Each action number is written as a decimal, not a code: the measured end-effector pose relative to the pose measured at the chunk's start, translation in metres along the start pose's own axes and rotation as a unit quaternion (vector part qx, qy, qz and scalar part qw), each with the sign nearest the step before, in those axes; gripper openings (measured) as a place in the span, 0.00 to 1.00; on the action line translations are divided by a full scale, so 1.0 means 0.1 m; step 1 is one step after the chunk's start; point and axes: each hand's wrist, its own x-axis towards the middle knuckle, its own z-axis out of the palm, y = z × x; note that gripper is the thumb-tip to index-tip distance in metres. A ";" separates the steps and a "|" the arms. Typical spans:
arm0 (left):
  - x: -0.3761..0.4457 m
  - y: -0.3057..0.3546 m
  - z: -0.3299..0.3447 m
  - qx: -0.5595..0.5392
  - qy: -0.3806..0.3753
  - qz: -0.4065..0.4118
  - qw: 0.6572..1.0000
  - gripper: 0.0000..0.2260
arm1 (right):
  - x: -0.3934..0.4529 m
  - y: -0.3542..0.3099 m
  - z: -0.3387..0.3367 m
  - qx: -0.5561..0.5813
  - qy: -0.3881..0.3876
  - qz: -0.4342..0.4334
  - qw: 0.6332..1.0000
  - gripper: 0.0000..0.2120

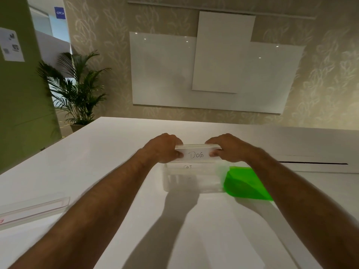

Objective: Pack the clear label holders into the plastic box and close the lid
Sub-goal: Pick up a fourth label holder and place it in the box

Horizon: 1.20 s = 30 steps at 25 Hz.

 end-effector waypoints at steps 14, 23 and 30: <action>0.43 0.01 0.24 0.052 -0.129 -0.032 0.990 0.21 | 0.39 0.15 0.34 -0.059 -0.148 0.020 0.987 0.17; 0.55 -0.04 0.43 0.067 -0.210 -0.028 0.975 0.19 | 0.49 0.15 0.49 -0.057 -0.161 0.016 0.985 0.11; 0.55 -0.01 0.51 0.091 -0.208 -0.028 0.974 0.14 | 0.54 0.18 0.57 -0.046 -0.191 0.025 0.980 0.12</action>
